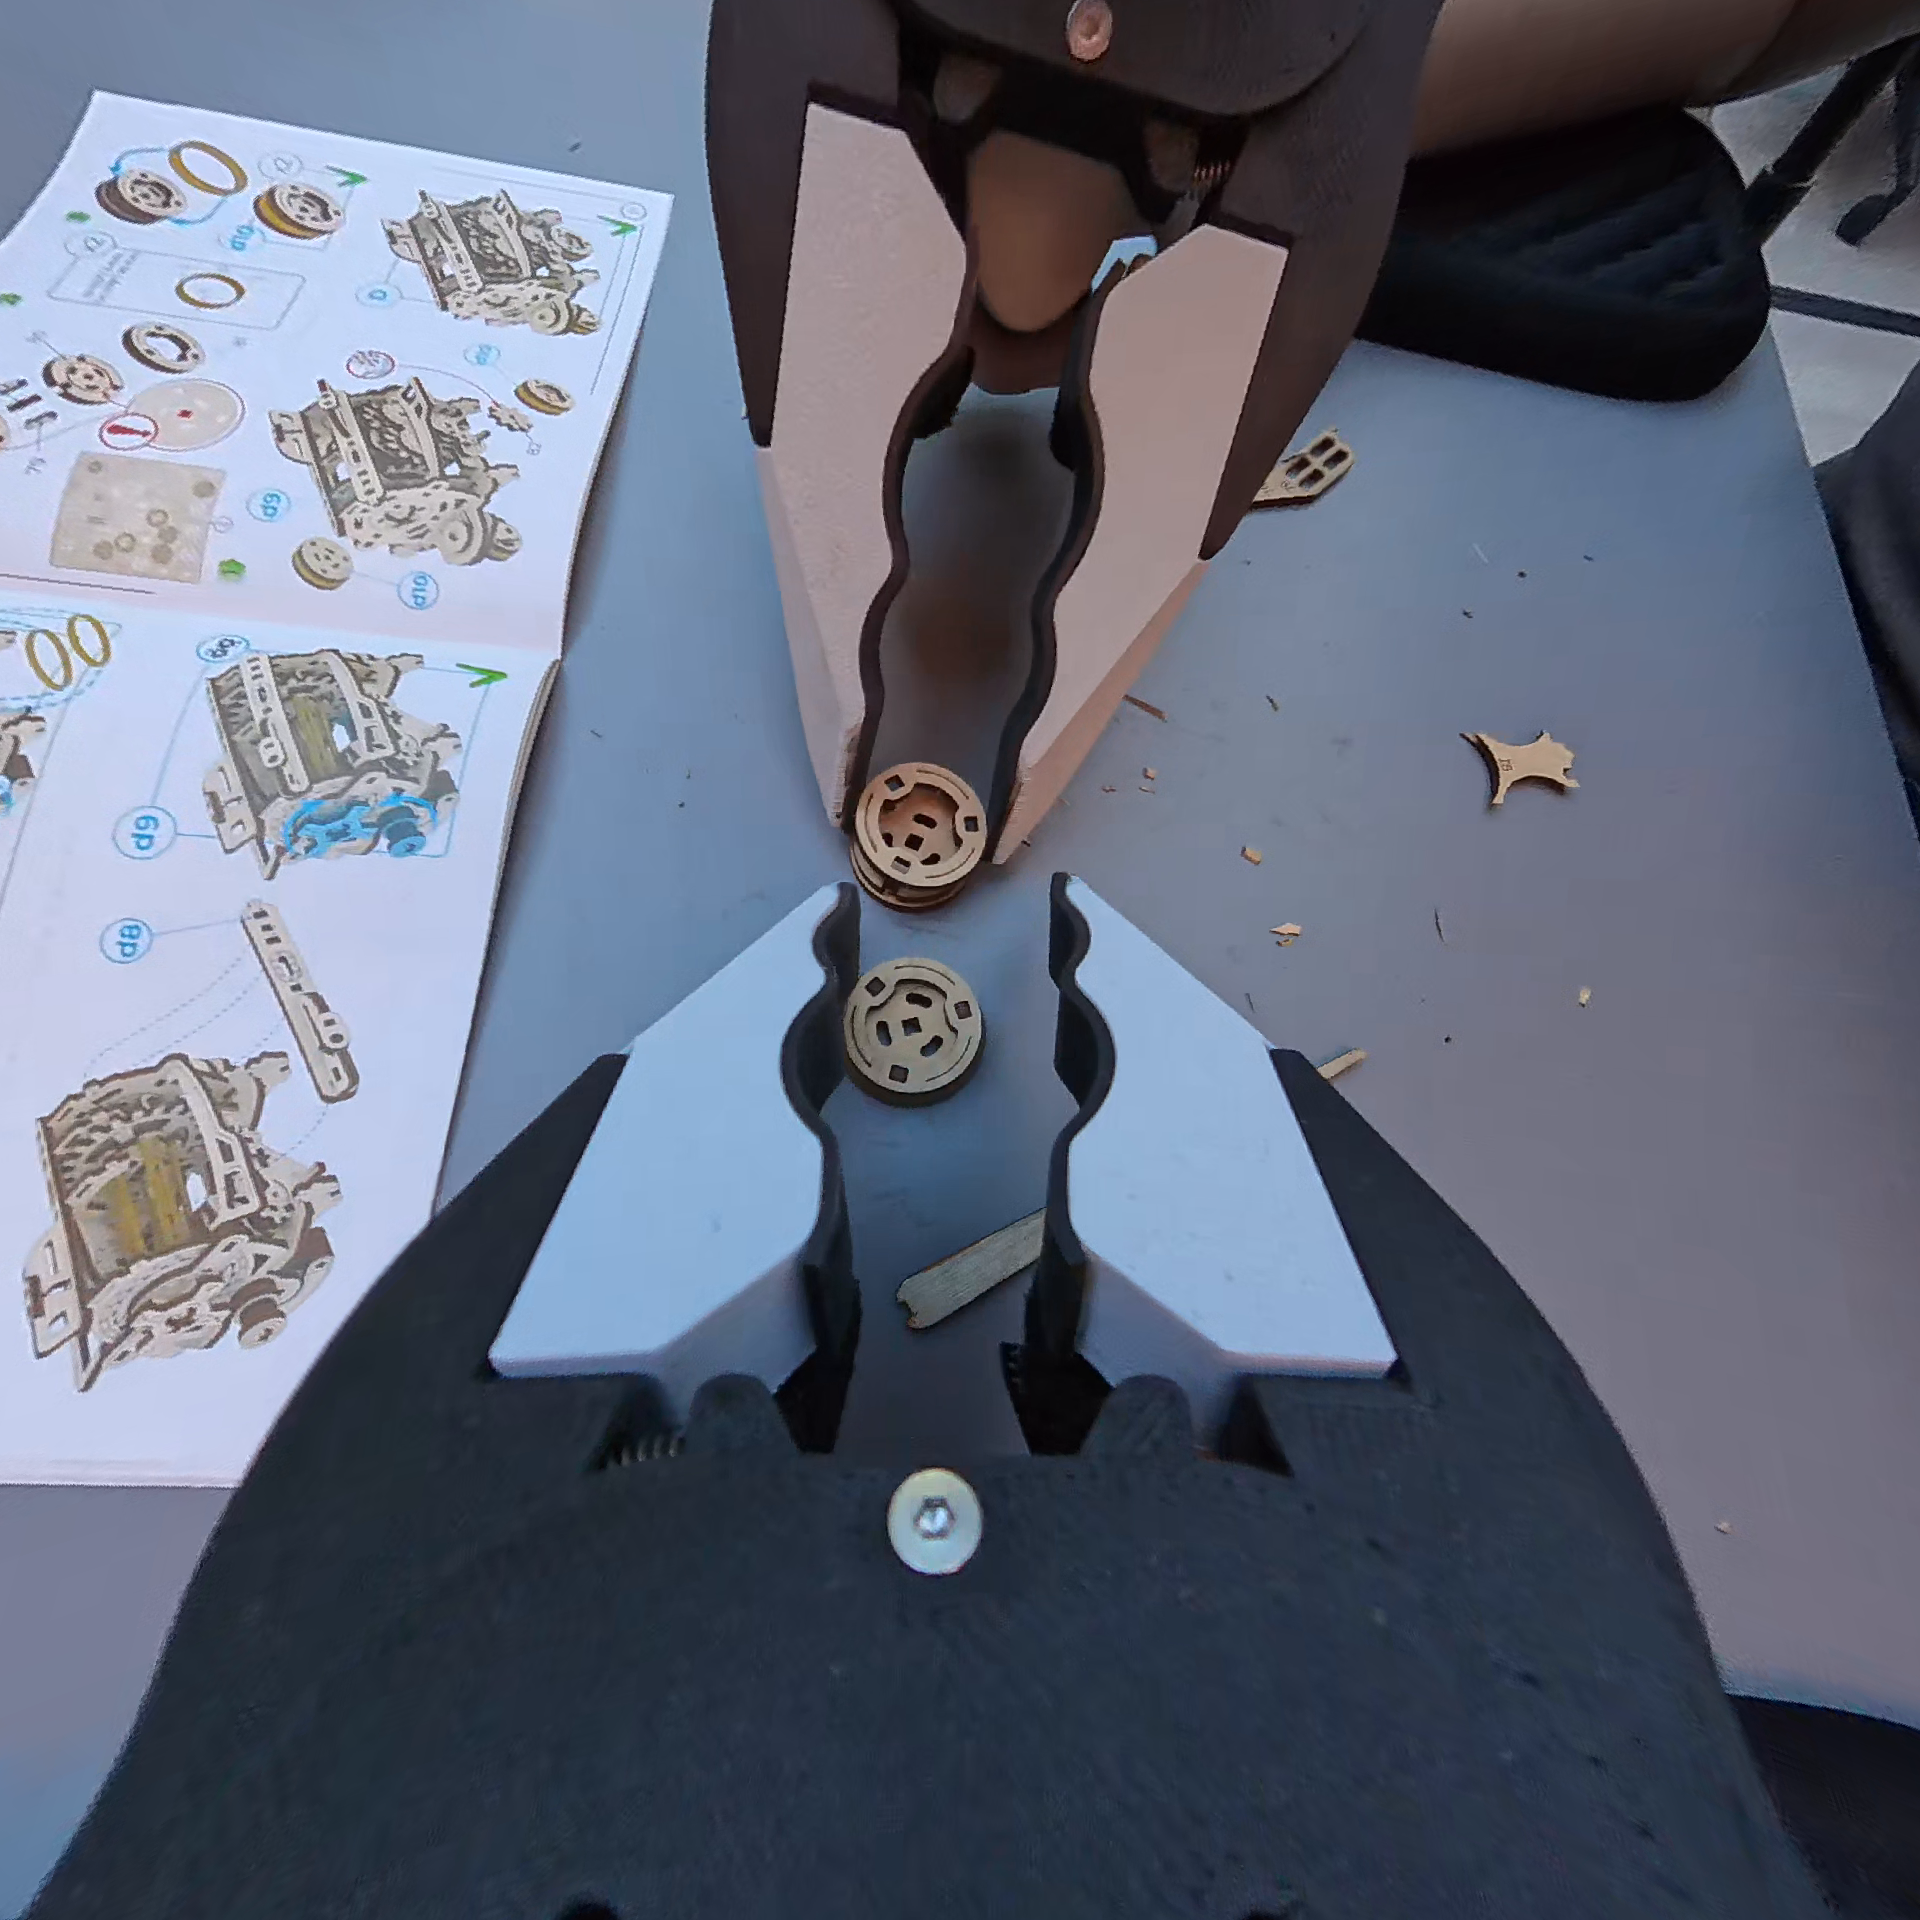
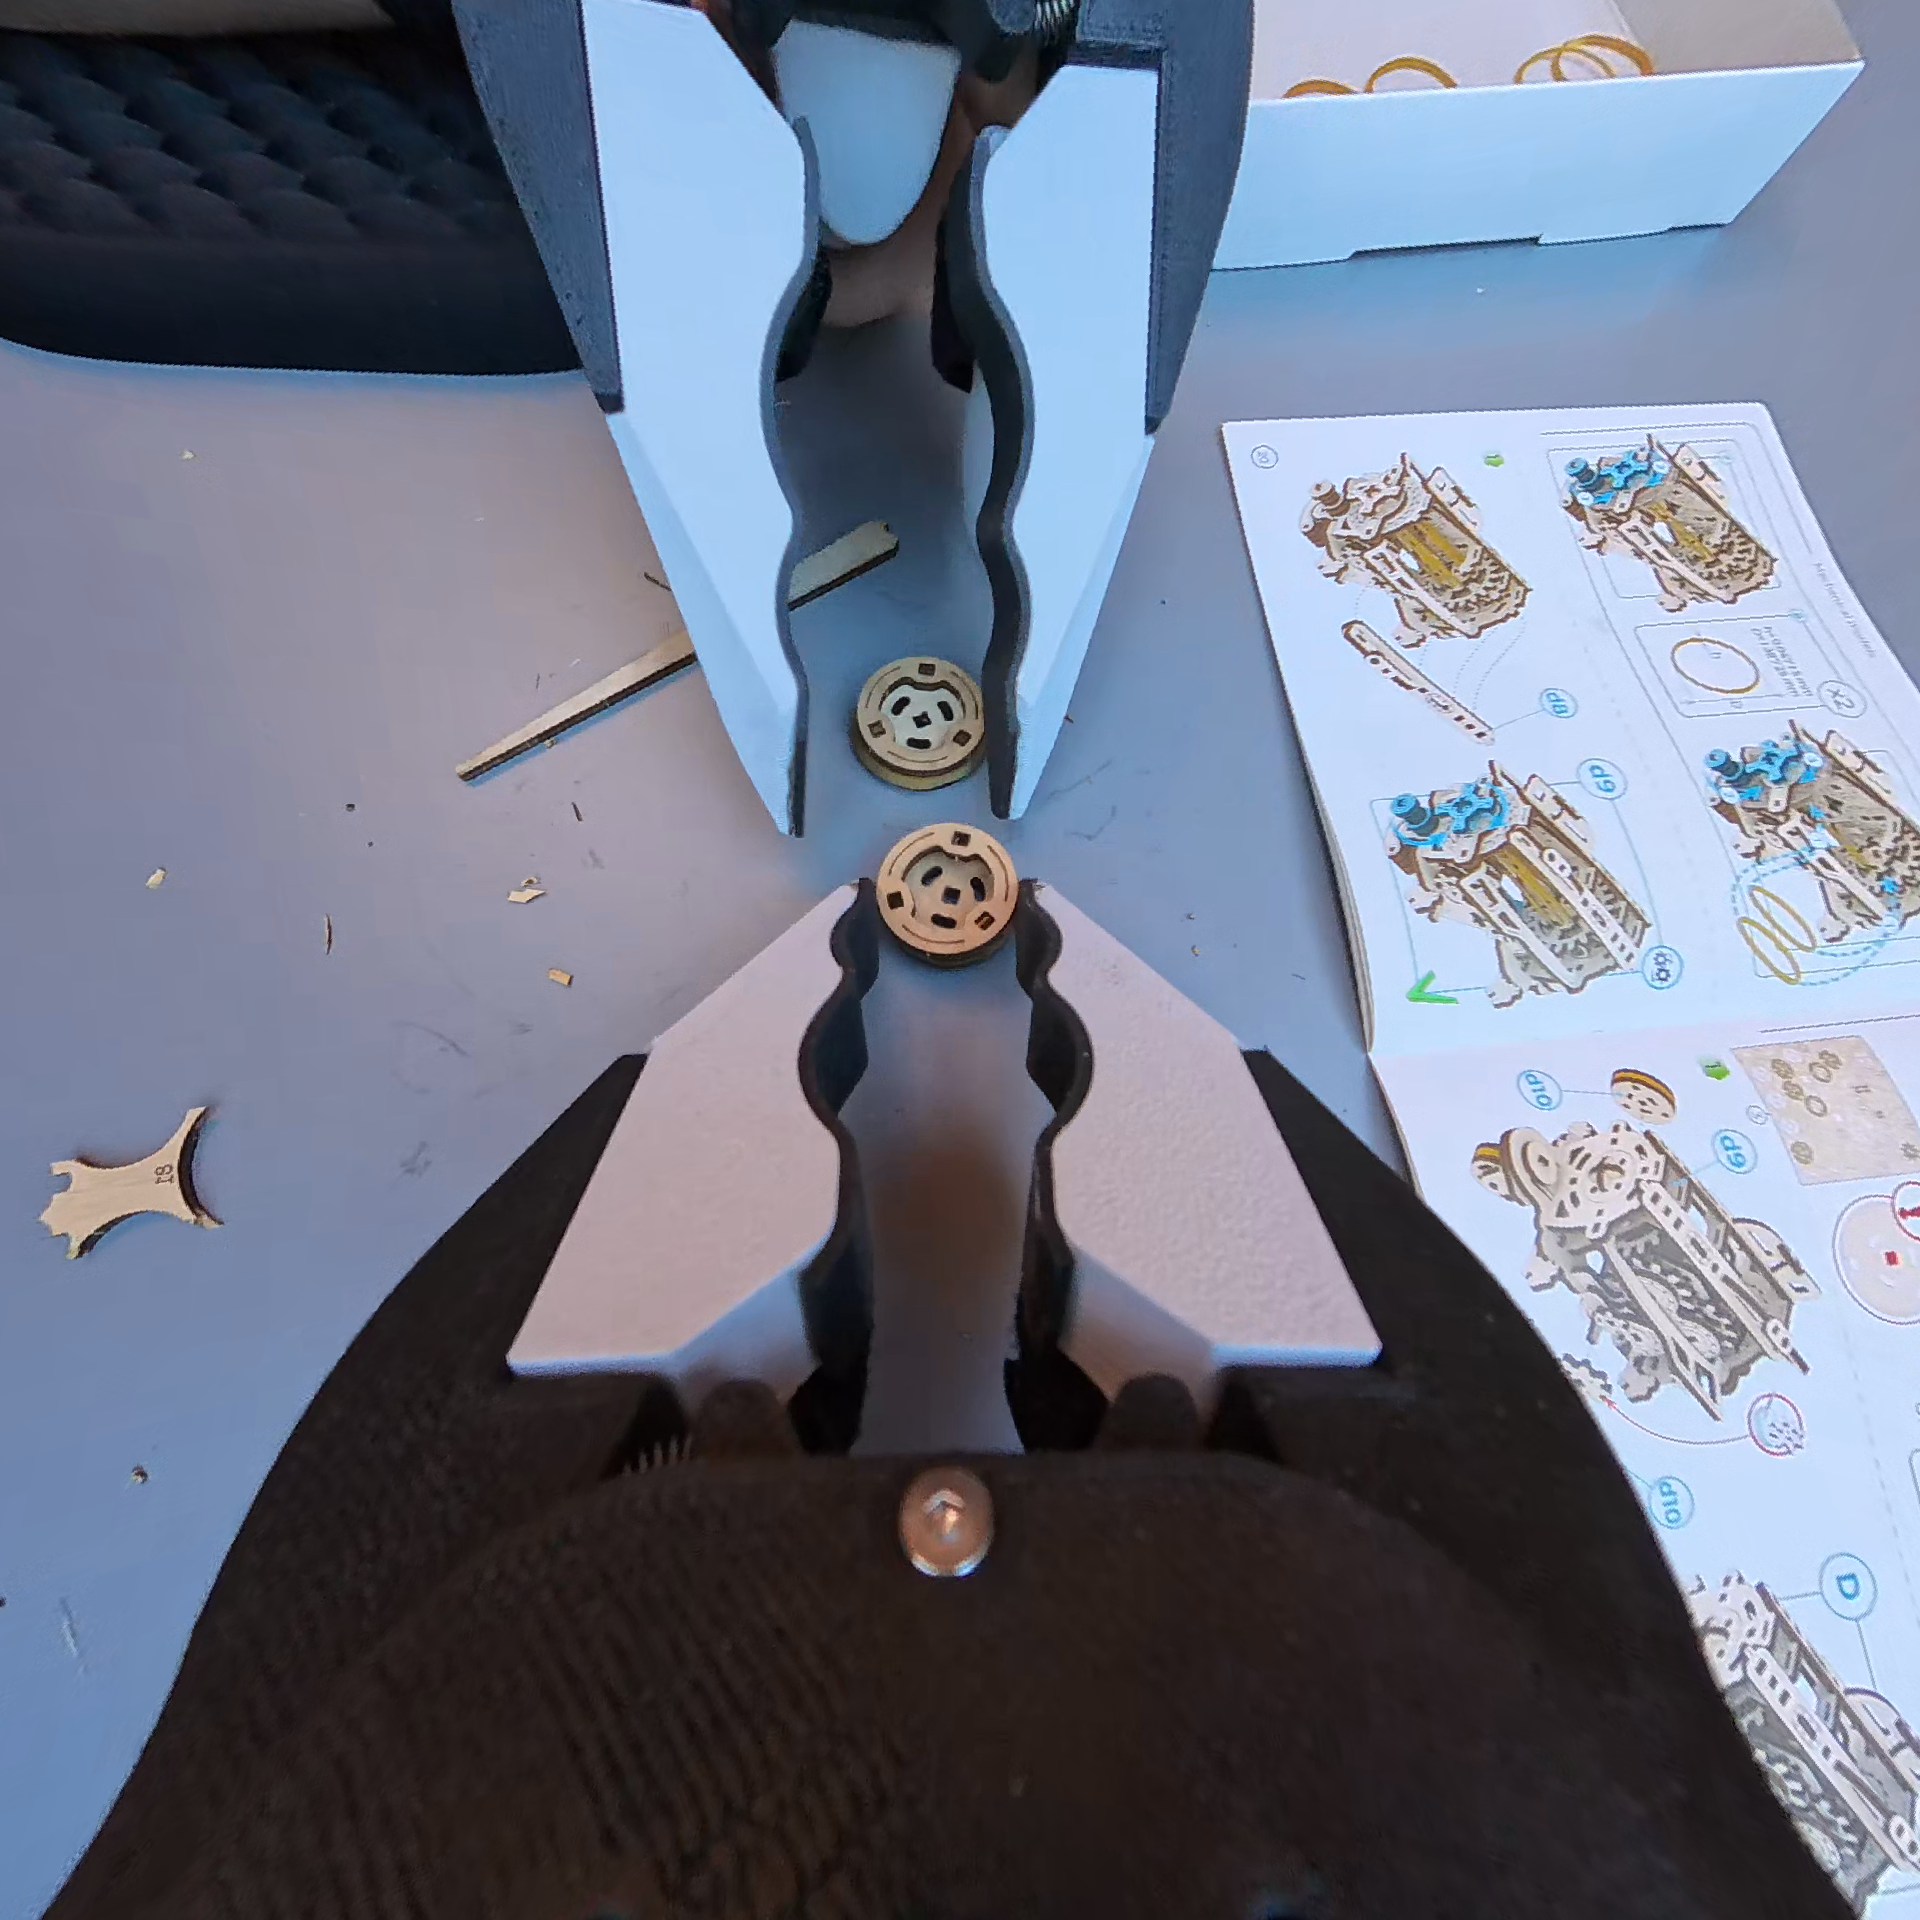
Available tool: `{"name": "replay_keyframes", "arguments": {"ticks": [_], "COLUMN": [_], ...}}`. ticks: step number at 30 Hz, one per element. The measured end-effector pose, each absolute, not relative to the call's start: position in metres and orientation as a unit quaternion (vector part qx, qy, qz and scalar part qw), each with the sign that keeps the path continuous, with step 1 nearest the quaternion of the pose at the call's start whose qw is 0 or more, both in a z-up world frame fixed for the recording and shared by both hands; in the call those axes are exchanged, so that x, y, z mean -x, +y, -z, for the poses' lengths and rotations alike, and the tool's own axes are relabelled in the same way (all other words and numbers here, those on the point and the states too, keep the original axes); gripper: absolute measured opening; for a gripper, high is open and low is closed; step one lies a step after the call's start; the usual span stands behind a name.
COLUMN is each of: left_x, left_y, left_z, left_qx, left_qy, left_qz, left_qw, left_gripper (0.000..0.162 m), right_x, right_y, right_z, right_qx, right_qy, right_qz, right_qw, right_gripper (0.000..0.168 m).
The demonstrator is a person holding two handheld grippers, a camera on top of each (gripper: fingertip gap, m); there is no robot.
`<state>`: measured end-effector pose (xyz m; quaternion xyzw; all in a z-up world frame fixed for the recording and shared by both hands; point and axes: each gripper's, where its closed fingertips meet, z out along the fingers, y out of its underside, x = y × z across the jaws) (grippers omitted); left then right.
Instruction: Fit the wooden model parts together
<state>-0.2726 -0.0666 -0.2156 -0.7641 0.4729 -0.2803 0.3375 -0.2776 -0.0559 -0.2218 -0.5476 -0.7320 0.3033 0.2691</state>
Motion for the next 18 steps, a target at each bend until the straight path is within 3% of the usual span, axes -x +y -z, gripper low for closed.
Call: {"name": "replay_keyframes", "arguments": {"ticks": [18], "left_x": [0.2695], "left_y": [-0.0587], "left_z": [0.2153], "left_qx": [0.728], "left_qy": [0.517], "left_qz": [0.237], "left_qw": [0.383], "left_gripper": [0.029], "right_x": [0.2773], "right_y": [-0.0587], "right_z": [0.2228], "right_qx": [0.539], "right_qy": [-0.739], "right_qz": [-0.311], "right_qw": [0.258], "right_gripper": [0.025]}}
